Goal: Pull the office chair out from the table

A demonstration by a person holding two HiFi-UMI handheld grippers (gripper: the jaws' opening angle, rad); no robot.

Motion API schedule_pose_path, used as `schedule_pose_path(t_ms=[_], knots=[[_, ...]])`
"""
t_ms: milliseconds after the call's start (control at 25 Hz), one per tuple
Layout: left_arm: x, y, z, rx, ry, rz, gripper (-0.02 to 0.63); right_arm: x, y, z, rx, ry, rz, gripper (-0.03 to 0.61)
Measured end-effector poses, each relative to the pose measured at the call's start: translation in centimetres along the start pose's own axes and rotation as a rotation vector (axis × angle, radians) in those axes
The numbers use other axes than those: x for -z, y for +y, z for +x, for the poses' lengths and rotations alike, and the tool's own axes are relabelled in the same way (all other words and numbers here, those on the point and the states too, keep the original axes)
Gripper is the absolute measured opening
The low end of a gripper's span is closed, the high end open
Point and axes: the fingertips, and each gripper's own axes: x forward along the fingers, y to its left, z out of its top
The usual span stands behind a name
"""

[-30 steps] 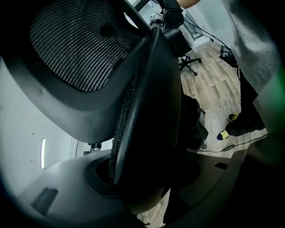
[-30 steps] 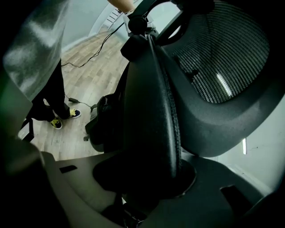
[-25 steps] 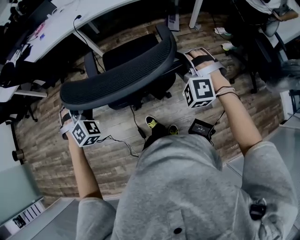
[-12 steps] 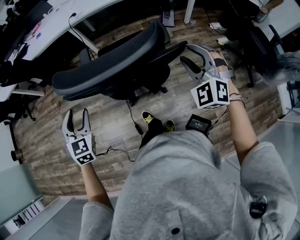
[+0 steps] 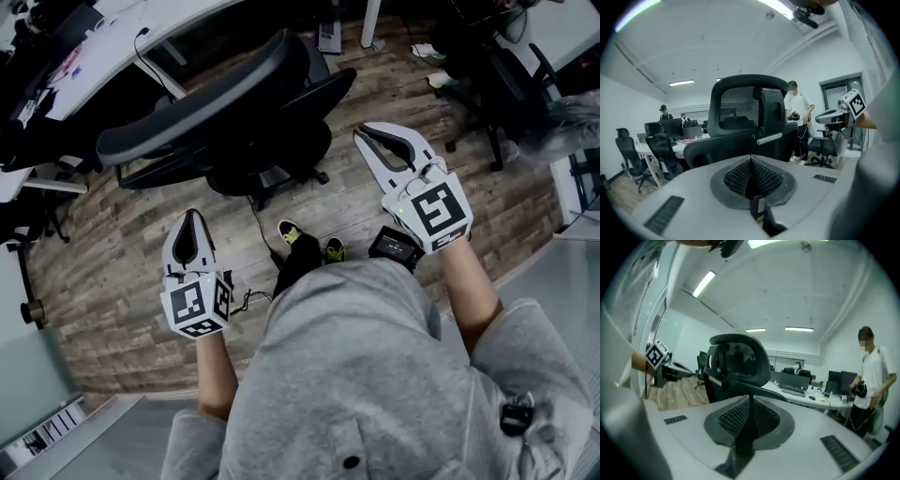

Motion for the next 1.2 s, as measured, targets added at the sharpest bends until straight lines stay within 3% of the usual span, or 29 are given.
schedule_pose_path(t_ms=[200,360,1200], knots=[[-1.6,-2.1,-1.2,-0.006,-0.041,-0.078,0.011,0.0,0.2,-2.1,0.01,-0.055,0.199,0.046],[-2.4,-2.9,-1.8,-0.015,-0.062,-0.091,0.012,0.2,0.3,-3.1,0.011,-0.076,0.274,0.046],[-3.0,-3.4,-2.2,-0.008,-0.074,-0.087,0.012,-0.5,0.8,-3.6,-0.004,-0.091,0.258,0.046]])
